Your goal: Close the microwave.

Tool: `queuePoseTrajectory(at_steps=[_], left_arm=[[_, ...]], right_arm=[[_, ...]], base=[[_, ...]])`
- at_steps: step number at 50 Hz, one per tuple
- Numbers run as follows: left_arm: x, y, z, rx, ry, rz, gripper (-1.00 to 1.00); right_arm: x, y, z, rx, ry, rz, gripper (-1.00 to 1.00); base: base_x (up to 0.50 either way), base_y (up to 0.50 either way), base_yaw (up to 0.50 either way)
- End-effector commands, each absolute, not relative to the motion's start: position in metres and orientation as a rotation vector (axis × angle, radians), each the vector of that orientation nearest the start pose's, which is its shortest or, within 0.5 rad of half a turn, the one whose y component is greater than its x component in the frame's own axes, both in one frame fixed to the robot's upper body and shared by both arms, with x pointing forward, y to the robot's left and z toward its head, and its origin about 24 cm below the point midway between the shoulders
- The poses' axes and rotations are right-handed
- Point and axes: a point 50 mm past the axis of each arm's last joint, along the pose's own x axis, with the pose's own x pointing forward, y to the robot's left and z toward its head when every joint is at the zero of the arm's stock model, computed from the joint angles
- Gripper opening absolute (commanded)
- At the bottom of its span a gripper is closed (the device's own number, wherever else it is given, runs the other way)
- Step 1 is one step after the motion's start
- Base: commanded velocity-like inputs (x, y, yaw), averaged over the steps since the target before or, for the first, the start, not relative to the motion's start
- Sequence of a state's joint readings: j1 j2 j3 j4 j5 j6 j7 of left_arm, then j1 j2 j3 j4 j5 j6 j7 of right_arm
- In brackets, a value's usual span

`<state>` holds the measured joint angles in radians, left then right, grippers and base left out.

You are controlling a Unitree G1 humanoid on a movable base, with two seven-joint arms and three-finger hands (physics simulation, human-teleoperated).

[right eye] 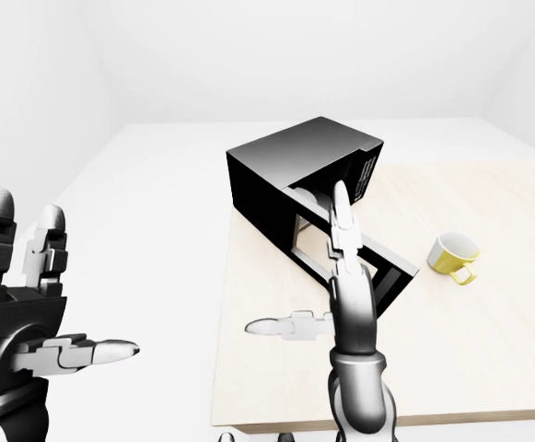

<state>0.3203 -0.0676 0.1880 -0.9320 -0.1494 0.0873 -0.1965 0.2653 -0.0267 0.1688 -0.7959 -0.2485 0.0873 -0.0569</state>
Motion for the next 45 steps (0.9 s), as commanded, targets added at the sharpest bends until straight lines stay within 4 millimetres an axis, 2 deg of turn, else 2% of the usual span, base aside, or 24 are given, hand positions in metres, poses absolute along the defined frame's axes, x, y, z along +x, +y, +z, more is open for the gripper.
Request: queuePoseTrajectory(at_steps=[1,24,28,40,45], left_arm=[[0.152,0.184,0.177,-0.016,-0.552,0.035,1.0],[0.152,0.184,0.177,-0.012,-0.549,0.039,1.0],[0.152,0.184,0.177,-0.012,-0.551,0.04,1.0],[0.152,0.184,0.178,-0.011,-0.555,0.041,1.0],[0.153,0.184,0.176,-0.01,-0.546,0.043,1.0]], right_arm=[[0.179,-0.133,0.152,-0.195,-0.431,-0.007,1.0],[0.199,-0.126,0.114,-0.199,-0.271,0.01,1.0],[0.207,-0.126,0.1,-0.198,-0.21,0.007,1.0],[0.221,-0.133,0.082,-0.17,-0.148,-0.021,1.0],[0.219,-0.131,0.083,-0.155,-0.146,-0.013,1.0]], base=[[0.0,0.0,0.0],[0.0,0.0,0.0],[0.0,0.0,0.0],[0.0,0.0,0.0],[0.0,0.0,0.0]])
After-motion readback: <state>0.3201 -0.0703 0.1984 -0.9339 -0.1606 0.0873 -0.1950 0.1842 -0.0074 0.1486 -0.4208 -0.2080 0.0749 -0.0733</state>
